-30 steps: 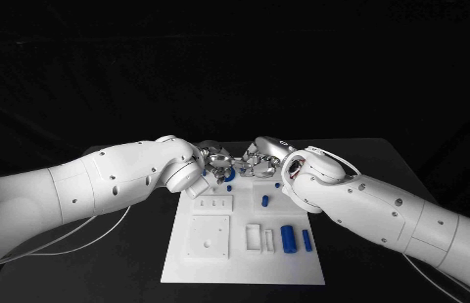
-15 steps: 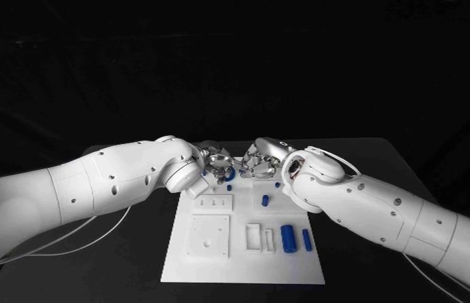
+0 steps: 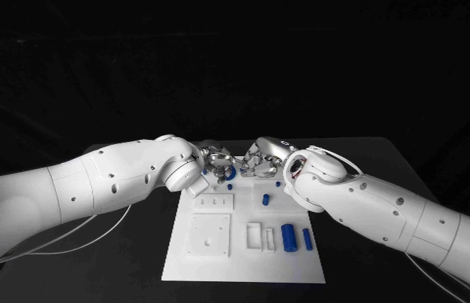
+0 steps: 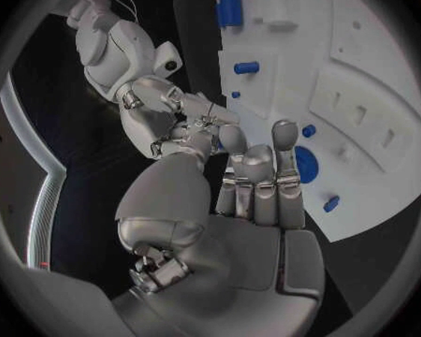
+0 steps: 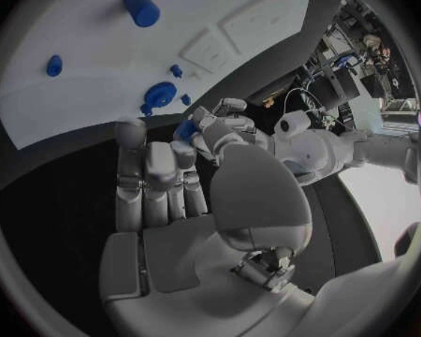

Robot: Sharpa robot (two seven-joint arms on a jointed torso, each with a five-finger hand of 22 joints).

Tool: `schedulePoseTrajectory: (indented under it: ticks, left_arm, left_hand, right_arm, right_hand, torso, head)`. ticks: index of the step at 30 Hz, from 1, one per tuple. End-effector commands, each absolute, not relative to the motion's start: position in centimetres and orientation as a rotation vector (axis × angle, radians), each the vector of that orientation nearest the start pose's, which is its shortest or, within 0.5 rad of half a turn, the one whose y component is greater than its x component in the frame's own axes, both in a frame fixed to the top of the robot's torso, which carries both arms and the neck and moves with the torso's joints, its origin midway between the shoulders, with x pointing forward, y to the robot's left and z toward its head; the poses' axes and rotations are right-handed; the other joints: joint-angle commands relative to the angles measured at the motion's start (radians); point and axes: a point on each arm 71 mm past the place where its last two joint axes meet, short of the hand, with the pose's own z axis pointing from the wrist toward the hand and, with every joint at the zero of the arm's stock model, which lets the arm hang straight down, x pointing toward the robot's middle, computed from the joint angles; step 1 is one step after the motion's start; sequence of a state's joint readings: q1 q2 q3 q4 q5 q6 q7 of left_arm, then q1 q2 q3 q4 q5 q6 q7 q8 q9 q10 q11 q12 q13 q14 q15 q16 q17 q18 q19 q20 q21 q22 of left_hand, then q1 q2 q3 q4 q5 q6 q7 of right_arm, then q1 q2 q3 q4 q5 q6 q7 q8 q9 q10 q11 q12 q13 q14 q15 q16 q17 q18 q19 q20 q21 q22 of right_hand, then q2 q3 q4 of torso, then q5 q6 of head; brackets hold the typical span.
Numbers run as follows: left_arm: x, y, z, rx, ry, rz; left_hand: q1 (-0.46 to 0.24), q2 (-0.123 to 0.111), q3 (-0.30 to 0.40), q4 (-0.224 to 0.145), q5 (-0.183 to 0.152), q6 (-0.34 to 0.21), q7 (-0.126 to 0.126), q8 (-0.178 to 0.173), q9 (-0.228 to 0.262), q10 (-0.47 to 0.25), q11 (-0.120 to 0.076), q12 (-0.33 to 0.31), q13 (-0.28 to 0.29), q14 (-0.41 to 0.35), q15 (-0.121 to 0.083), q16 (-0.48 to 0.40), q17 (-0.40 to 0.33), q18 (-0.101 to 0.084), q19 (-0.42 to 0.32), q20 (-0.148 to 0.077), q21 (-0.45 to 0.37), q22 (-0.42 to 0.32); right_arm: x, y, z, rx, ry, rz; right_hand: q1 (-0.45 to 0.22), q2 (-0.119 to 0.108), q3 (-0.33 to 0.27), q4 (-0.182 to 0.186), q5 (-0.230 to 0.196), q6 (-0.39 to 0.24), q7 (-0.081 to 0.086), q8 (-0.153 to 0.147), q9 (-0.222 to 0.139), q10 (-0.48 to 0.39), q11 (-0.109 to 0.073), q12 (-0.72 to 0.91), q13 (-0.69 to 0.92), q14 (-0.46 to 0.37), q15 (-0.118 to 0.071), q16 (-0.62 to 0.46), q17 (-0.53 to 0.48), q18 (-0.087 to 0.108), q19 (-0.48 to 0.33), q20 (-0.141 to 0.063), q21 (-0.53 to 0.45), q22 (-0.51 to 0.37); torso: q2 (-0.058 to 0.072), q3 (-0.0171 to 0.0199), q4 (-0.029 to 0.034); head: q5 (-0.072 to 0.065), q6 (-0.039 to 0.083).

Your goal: Assemble the parts on the task board

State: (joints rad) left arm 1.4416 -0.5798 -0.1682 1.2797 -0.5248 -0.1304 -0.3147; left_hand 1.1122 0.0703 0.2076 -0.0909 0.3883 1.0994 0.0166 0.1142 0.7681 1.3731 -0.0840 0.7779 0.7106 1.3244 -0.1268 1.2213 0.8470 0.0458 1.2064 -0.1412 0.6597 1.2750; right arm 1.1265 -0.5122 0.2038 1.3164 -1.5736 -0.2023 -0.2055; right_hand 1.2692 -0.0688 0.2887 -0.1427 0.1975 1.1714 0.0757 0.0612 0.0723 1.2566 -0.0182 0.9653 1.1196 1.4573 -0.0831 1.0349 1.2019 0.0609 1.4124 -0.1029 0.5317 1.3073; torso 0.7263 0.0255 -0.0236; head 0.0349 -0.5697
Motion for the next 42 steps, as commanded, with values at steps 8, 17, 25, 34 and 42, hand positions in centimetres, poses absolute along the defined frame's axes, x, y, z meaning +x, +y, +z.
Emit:
schedulePoseTrajectory:
  ticks: [8, 17, 25, 34, 42]
  left_arm:
    - [54.8, 15.1, -14.7, -0.600, 2.056, -0.865]
    - [55.0, 16.2, -14.7, -0.557, 2.039, -0.717]
    - [55.0, 17.3, -14.9, -0.553, 2.044, -0.612]
    - [53.9, 18.8, -15.2, -0.467, 1.992, -0.512]
    - [52.0, 19.9, -16.0, -0.402, 1.998, -0.449]
  left_hand:
    - [-0.038, 0.005, 0.091, -0.089, 0.024, 0.074, -0.041, 0.068, 0.302, 0.027, 0.000, -0.006, 0.002, 0.024, 0.002, 0.013, 0.025, -0.008, 0.013, 0.001, -0.012, 0.020]
    - [-0.052, 0.013, 0.099, -0.115, 0.031, 0.100, -0.044, 0.038, 0.324, 0.044, -0.003, -0.014, 0.004, 0.041, -0.001, 0.012, 0.040, -0.007, 0.031, -0.002, -0.028, 0.041]
    - [-0.066, 0.018, 0.110, -0.135, 0.041, 0.111, -0.045, 0.033, 0.334, 0.059, -0.002, -0.021, 0.002, 0.051, 0.002, 0.010, 0.049, -0.003, 0.038, 0.003, -0.037, 0.046]
    - [-0.086, 0.016, 0.142, -0.153, 0.012, 0.152, -0.060, 0.039, 0.341, 0.116, -0.015, 0.007, 0.030, 0.098, -0.005, 0.027, 0.097, 0.002, 0.077, 0.003, 0.003, 0.056]
    - [-0.147, -0.049, 0.334, -0.127, -0.058, 0.172, -0.071, 0.070, 0.437, 0.137, -0.022, 0.081, 0.097, 0.123, -0.008, 0.027, 0.151, 0.010, 0.102, 0.010, 0.036, 0.068]
  right_arm:
    - [52.6, -11.3, -15.3, -0.083, 1.572, 0.728]
    - [51.8, -13.8, -15.8, -0.055, 1.552, 0.828]
    - [52.2, -17.1, -15.6, 0.045, 1.539, 0.860]
    - [53.5, -19.9, -14.4, 0.171, 1.494, 0.852]
    - [53.8, -20.6, -13.2, 0.199, 1.472, 0.841]
  right_hand:
    - [-0.016, -0.035, -0.110, 0.055, 0.029, -0.075, 0.018, 0.003, -0.006, -0.068, 0.010, -0.161, -0.159, -0.036, 0.013, -0.171, -0.114, 0.013, -0.036, 0.016, -0.283, -0.023]
    - [-0.005, -0.026, -0.216, 0.069, 0.091, -0.102, 0.025, 0.001, -0.007, -0.097, 0.018, -0.171, -0.240, -0.068, 0.021, -0.277, -0.187, 0.007, -0.030, 0.024, -0.399, -0.074]
    - [-0.013, -0.008, -0.164, 0.024, 0.173, -0.071, 0.018, 0.001, -0.007, -0.100, 0.010, -0.157, -0.258, -0.065, 0.015, -0.271, -0.190, 0.005, -0.018, 0.018, -0.414, -0.057]
    - [-0.043, -0.005, -0.144, 0.018, 0.202, -0.069, 0.017, 0.001, -0.007, -0.103, 0.010, -0.149, -0.268, -0.065, 0.015, -0.269, -0.191, 0.004, -0.012, 0.018, -0.432, -0.038]
    - [-0.058, -0.012, -0.156, 0.031, 0.249, -0.078, 0.019, 0.001, -0.006, -0.097, 0.010, -0.139, -0.265, -0.062, 0.015, -0.265, -0.190, 0.003, -0.009, 0.018, -0.436, -0.032]
  torso:
    - [0.000, -0.0001, 0.0000]
    - [0.000, 0.0002, -0.0009]
    - [-0.004, 0.0006, -0.0025]
    - [-0.004, 0.0017, -0.0029]
    - [-0.001, 0.0019, -0.0003]
  head:
    - [-0.003, -0.002]
    - [0.005, 0.002]
    - [0.019, -0.005]
    - [0.038, -0.024]
    - [0.049, -0.037]
